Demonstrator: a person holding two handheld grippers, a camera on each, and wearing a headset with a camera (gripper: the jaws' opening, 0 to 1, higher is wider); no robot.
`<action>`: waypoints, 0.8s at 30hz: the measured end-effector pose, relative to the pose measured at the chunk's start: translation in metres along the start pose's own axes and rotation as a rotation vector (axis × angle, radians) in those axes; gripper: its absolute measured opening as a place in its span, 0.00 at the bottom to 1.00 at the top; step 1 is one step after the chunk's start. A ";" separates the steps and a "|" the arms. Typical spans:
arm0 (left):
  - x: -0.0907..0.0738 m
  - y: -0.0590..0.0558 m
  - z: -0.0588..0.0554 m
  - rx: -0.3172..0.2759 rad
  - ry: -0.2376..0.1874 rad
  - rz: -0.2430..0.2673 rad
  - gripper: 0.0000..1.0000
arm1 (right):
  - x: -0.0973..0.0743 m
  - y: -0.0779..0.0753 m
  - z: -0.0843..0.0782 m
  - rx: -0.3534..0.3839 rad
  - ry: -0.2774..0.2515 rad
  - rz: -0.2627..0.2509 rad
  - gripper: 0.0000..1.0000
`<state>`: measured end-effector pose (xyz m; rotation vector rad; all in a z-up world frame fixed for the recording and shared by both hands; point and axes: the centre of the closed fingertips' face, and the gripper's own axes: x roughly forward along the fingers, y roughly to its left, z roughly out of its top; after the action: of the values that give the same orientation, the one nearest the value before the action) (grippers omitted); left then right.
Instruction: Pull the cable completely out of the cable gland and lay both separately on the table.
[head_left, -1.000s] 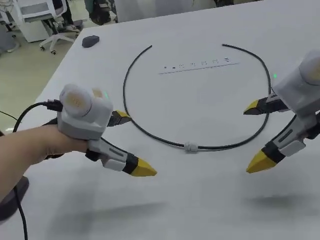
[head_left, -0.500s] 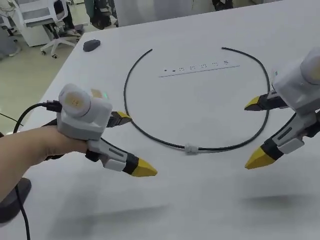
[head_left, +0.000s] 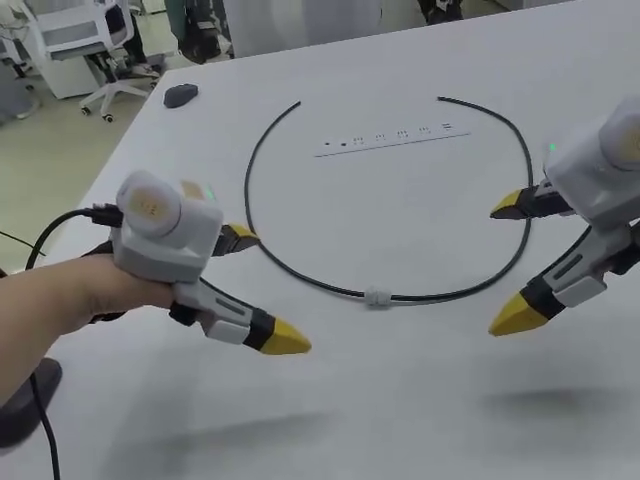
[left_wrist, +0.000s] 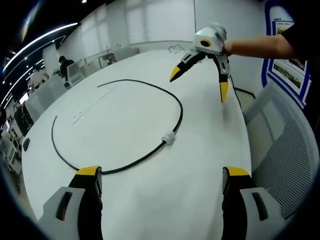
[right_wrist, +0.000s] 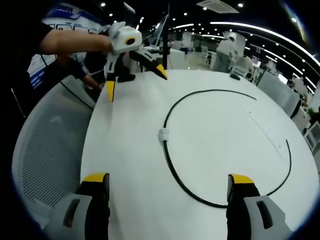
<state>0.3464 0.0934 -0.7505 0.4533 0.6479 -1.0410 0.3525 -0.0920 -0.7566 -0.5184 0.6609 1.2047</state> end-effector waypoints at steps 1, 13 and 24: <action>0.000 0.000 0.000 0.005 -0.001 0.000 1.00 | -0.001 0.000 0.000 0.003 0.000 0.003 0.97; 0.007 -0.002 -0.001 0.005 0.020 -0.010 1.00 | 0.001 -0.002 -0.004 -0.009 0.000 0.009 0.98; 0.012 -0.001 0.002 0.022 0.019 0.001 1.00 | 0.003 -0.006 -0.010 0.001 -0.001 0.018 0.96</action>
<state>0.3498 0.0840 -0.7572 0.4827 0.6535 -1.0443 0.3570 -0.0979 -0.7656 -0.5116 0.6663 1.2214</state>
